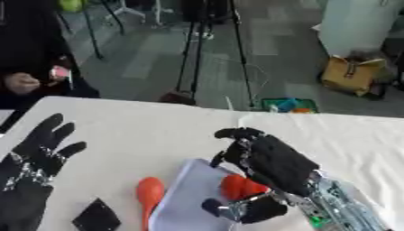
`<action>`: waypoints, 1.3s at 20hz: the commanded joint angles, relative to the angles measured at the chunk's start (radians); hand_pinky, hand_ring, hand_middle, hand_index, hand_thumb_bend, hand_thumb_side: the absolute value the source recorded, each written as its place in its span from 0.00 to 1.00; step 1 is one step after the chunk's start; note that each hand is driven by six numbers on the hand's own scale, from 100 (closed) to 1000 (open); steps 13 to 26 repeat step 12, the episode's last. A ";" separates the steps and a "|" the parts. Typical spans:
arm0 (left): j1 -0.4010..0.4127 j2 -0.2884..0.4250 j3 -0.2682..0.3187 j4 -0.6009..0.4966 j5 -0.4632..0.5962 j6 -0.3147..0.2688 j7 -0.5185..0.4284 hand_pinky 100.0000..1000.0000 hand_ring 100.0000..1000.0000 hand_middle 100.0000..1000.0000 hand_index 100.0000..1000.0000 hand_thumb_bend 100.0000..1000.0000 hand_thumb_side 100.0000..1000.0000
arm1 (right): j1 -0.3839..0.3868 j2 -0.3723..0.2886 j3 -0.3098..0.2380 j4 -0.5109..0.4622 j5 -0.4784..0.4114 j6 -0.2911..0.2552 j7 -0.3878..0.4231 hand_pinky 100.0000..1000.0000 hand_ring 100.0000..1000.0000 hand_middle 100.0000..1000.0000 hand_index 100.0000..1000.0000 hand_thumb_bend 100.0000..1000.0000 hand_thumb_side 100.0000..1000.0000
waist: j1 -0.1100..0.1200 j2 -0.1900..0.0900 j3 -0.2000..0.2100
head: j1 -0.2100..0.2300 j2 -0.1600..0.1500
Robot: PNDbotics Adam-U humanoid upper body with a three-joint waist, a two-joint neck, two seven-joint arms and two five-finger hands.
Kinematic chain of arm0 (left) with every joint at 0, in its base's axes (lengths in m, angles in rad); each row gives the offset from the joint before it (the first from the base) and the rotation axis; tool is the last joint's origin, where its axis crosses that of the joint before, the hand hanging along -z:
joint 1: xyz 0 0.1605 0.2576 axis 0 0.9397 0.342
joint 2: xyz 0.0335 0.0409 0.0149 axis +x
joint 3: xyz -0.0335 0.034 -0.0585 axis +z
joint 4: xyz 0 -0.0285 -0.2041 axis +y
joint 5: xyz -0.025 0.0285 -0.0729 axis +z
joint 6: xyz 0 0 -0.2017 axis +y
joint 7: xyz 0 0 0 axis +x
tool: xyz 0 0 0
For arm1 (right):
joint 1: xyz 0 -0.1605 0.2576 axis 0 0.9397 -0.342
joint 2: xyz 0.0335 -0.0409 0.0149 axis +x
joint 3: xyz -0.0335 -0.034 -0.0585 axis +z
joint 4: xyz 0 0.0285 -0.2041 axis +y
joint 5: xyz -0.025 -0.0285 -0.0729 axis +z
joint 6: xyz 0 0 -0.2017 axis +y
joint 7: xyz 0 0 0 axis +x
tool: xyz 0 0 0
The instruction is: Pick up objects on the table and place them in the box.
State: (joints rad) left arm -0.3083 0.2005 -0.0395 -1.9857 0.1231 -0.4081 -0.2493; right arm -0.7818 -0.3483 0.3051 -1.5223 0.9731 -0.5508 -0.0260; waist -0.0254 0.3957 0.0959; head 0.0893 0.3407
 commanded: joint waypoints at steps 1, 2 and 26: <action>-0.010 0.009 0.001 -0.014 0.000 0.002 0.002 0.90 1.00 0.99 0.91 0.07 1.00 | -0.012 -0.017 -0.020 -0.035 -0.032 0.005 0.005 0.74 0.83 0.12 0.64 0.47 0.79 | 0.002 -0.024 -0.001 | 0.002 -0.012; -0.010 0.009 0.000 -0.014 -0.001 0.002 0.001 0.90 1.00 0.99 0.91 0.07 1.00 | -0.012 -0.018 -0.022 -0.039 -0.040 0.008 0.006 0.74 0.83 0.12 0.64 0.47 0.79 | 0.002 -0.024 -0.001 | 0.002 -0.013; -0.008 0.010 0.002 -0.014 -0.003 -0.003 0.006 0.90 1.00 0.99 0.92 0.07 1.00 | -0.009 -0.039 -0.045 -0.095 -0.108 0.037 -0.003 0.75 0.85 0.20 0.67 0.43 0.88 | 0.008 -0.024 -0.008 | 0.006 -0.019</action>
